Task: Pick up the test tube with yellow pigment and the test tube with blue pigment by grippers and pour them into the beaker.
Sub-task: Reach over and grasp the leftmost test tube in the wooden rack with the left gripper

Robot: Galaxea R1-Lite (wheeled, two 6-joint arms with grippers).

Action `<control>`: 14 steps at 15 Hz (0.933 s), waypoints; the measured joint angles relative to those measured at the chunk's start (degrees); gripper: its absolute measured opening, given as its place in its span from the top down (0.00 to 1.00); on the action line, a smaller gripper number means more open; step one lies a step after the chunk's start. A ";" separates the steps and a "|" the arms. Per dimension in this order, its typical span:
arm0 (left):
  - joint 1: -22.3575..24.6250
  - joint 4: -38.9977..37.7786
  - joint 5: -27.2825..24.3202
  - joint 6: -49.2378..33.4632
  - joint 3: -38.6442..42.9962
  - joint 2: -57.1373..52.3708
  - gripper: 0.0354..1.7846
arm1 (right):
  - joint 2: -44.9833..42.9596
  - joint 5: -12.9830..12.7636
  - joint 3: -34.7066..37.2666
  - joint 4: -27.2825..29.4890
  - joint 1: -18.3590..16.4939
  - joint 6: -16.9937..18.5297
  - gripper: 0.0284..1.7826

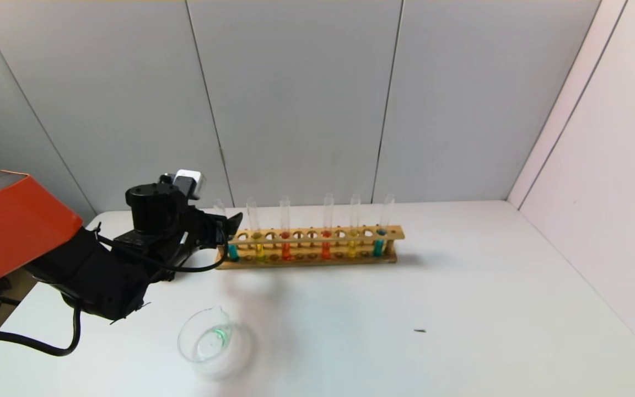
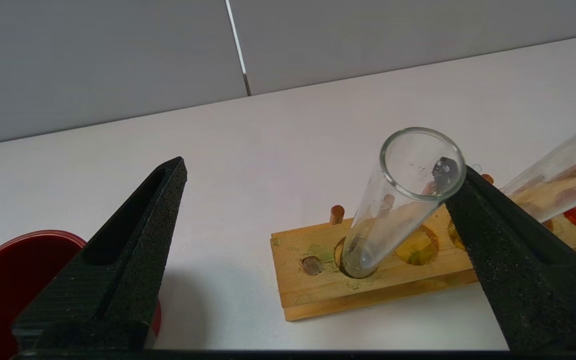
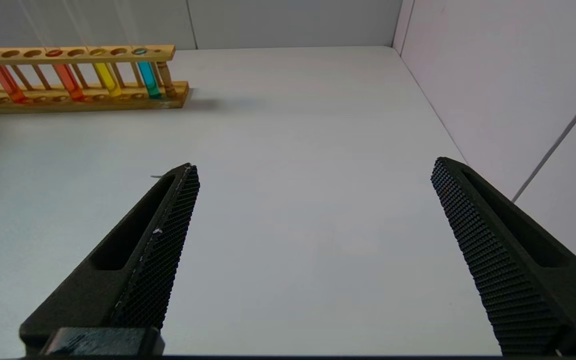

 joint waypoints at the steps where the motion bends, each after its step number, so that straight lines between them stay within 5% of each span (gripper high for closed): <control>1: -0.15 -0.05 0.09 -0.06 -0.18 0.29 0.02 | 0.00 0.00 0.00 0.02 0.00 -0.02 0.05; 8: -2.84 -0.57 1.05 -1.95 -1.35 0.96 0.06 | 0.00 0.00 0.00 0.02 0.00 -0.02 0.05; 11: -2.90 -2.79 1.29 -2.01 -1.45 1.65 0.23 | 0.00 0.02 0.00 0.02 0.00 -0.02 0.05; 14: -2.93 -2.93 1.32 -1.93 -1.27 1.99 0.53 | 0.00 0.00 0.00 0.02 0.00 -0.02 0.05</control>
